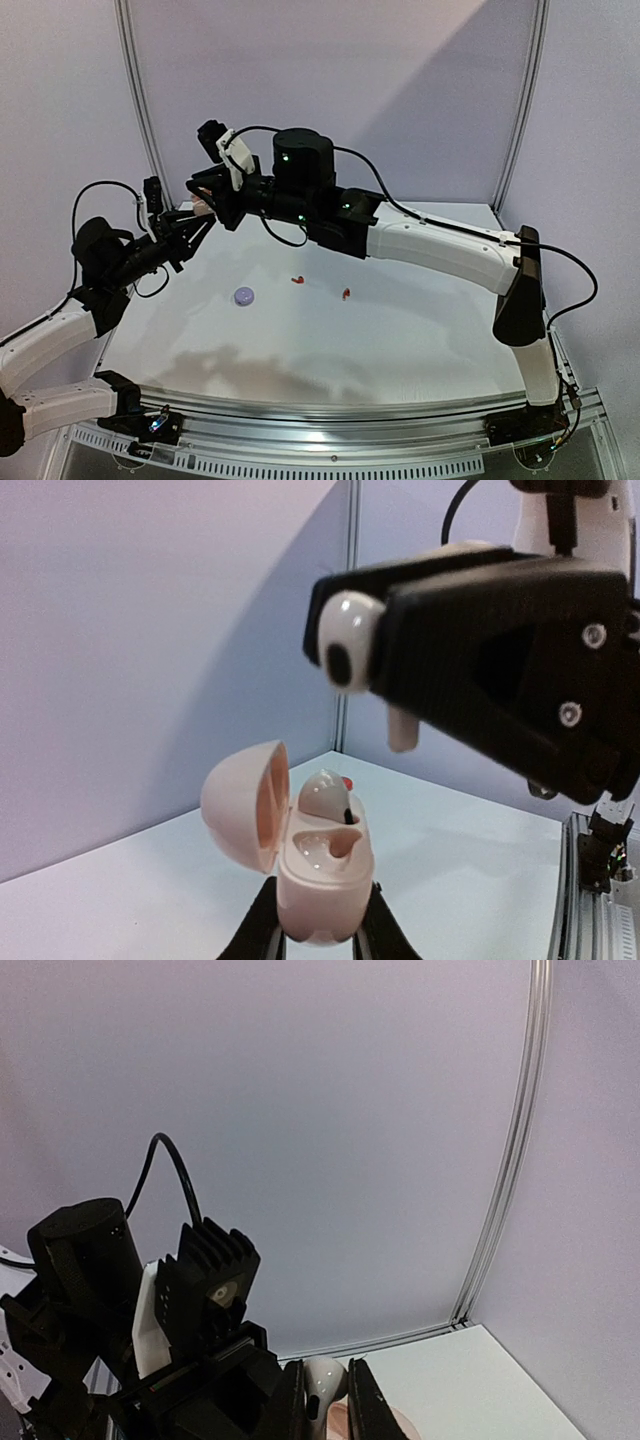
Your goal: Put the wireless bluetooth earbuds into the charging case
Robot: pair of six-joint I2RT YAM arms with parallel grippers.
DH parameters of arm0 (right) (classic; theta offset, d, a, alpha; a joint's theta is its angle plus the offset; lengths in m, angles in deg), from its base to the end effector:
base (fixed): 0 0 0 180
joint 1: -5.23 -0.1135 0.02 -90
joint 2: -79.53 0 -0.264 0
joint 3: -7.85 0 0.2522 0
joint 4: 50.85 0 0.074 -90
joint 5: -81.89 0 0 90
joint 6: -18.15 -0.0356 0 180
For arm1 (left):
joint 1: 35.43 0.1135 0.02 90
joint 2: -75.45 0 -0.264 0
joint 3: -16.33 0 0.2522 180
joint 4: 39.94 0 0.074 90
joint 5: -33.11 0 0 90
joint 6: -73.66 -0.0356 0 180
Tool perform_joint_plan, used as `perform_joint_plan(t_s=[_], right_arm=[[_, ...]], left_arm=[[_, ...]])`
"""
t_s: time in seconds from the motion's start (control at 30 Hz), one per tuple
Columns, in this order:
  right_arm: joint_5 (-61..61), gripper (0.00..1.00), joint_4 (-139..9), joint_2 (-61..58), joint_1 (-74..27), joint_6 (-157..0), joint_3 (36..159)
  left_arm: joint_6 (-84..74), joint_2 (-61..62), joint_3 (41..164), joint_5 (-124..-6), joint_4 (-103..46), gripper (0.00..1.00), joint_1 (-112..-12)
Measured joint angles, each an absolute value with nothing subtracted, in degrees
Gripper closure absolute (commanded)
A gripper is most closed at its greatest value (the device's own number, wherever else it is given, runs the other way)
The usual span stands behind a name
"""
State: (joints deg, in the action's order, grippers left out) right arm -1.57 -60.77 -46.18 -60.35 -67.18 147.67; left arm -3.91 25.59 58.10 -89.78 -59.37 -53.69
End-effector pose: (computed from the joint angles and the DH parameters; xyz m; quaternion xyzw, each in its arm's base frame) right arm 0.2145 0.4822 0.3973 -0.4252 0.5319 0.4041 0.6107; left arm 0.1852 -0.0815 0.3003 0.2496 0.5959 -0.3693 0.6679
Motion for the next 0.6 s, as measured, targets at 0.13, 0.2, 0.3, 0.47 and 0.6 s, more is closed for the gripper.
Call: perform_joint_plan(t_s=[0.13,0.2,0.3,0.47,0.6], right_arm=[[-3.2,0.99,-59.0,-45.0,-60.1,-69.5,146.3],[-5.8,0.99,-59.0,-42.6,-59.8,-71.7,143.1],[-12.6,0.99,-60.8,-36.9,-59.1,-74.7,136.2],[-26.1,0.98,-66.6,-25.6,-57.6,-81.2,121.3],[-32.8,0.98,-71.0,-18.4,-56.7,-88.8,108.3]], left_arm=[[-4.4,25.6,58.1,-89.0,-57.8,1.0,-53.7],[-4.5,25.7,58.1,-88.5,-57.2,1.0,-53.7],[-4.9,26.2,58.0,-87.6,-56.4,1.0,-53.7],[-5.4,27.0,57.3,-86.8,-55.7,1.0,-53.7],[-5.4,27.0,56.9,-86.6,-55.6,1.0,-53.6]])
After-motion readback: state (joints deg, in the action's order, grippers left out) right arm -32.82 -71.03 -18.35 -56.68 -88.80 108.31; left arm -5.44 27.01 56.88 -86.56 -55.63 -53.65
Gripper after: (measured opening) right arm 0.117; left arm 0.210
